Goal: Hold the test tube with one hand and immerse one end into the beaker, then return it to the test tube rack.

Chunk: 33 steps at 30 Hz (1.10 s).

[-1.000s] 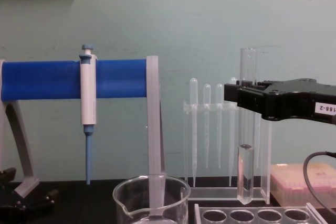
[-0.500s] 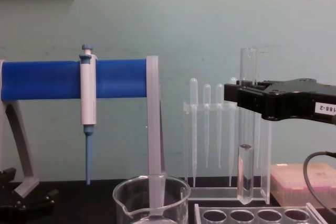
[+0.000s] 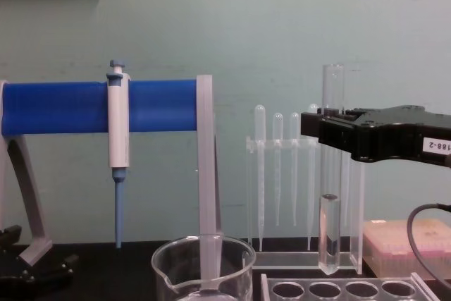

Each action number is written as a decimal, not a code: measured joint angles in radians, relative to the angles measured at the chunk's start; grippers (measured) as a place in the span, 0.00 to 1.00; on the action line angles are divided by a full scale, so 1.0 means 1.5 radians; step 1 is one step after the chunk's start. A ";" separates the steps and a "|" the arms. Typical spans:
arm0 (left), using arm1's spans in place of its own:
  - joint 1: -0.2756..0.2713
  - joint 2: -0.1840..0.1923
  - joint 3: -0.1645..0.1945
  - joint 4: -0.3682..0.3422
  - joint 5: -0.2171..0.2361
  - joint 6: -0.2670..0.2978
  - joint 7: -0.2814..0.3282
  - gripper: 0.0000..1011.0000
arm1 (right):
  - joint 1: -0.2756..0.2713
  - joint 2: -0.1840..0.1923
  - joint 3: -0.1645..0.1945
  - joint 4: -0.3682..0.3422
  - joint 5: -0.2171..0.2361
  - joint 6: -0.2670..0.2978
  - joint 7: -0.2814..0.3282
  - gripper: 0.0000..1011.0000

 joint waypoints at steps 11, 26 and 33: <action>0.000 0.000 0.000 0.000 0.000 0.000 0.000 0.99 | 0.000 0.000 0.000 0.000 0.000 0.000 0.000 0.23; 0.000 0.000 0.000 0.000 0.000 0.000 0.000 0.99 | 0.000 0.000 0.000 0.000 0.000 0.000 0.000 0.23; 0.000 0.000 0.000 0.000 0.000 0.000 0.000 0.99 | 0.000 0.000 0.000 0.000 0.000 0.000 0.000 0.23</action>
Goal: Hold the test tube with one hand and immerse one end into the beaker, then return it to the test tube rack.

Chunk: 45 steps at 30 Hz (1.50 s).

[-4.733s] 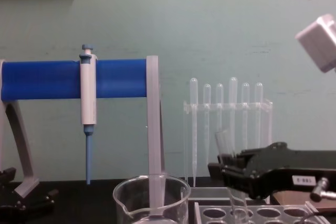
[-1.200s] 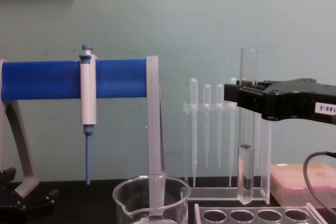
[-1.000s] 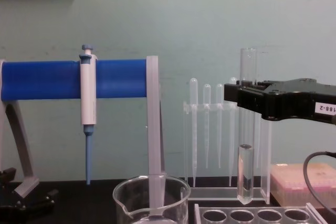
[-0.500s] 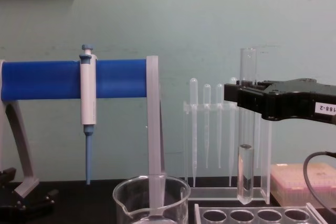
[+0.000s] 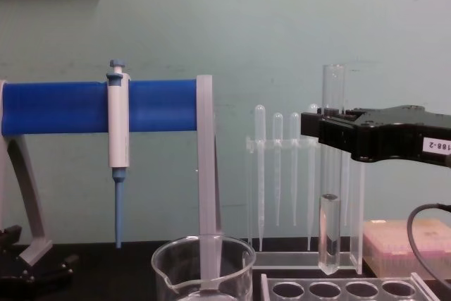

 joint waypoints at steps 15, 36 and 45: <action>0.000 0.000 0.000 0.000 0.000 0.000 0.000 0.99 | 0.000 0.000 0.000 0.000 0.000 0.000 0.000 0.23; 0.000 0.000 0.000 0.000 0.000 0.000 0.000 0.99 | 0.092 -0.051 -0.066 0.040 -0.002 0.001 0.030 0.23; 0.000 0.000 0.000 0.000 0.000 0.000 0.000 0.99 | 0.161 -0.107 -0.116 0.147 -0.011 -0.036 0.053 0.23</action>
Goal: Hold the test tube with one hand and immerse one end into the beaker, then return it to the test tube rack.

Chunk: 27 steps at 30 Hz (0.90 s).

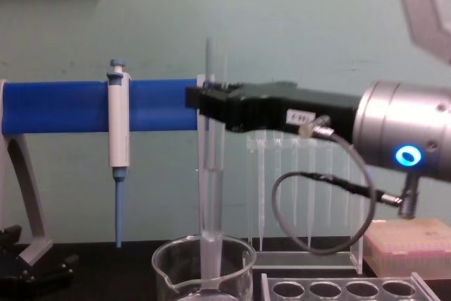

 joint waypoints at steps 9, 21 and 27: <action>0.000 0.000 0.000 0.000 0.000 0.000 0.000 0.99 | 0.008 -0.023 -0.025 0.084 -0.006 -0.028 0.013 0.23; 0.000 0.000 0.000 0.000 0.000 0.000 0.000 0.99 | -0.019 -0.027 -0.038 0.127 -0.022 -0.041 0.020 0.23; 0.000 0.000 0.000 0.000 0.000 0.000 0.000 0.99 | -0.026 -0.025 -0.037 0.124 -0.027 -0.041 0.019 0.23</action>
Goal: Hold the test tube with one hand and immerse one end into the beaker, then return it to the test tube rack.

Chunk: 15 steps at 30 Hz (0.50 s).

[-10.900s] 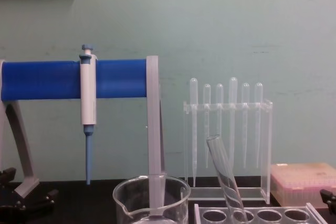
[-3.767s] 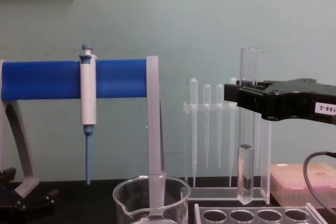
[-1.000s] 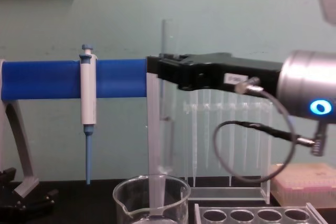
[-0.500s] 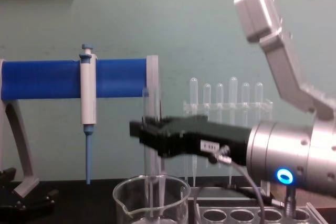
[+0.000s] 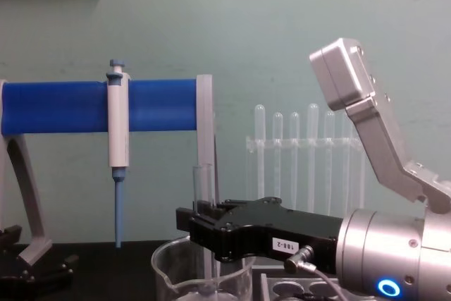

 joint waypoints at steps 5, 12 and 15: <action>0.000 0.000 0.000 0.000 0.000 0.000 0.000 0.99 | 0.001 0.000 0.000 0.000 0.000 0.000 0.000 0.23; 0.000 0.000 0.000 0.000 0.000 0.000 0.000 0.99 | 0.001 0.000 0.001 -0.001 0.001 0.001 -0.001 0.23; 0.000 0.000 0.000 0.000 0.000 0.000 0.000 0.99 | 0.001 0.000 0.001 -0.001 0.001 0.001 -0.001 0.23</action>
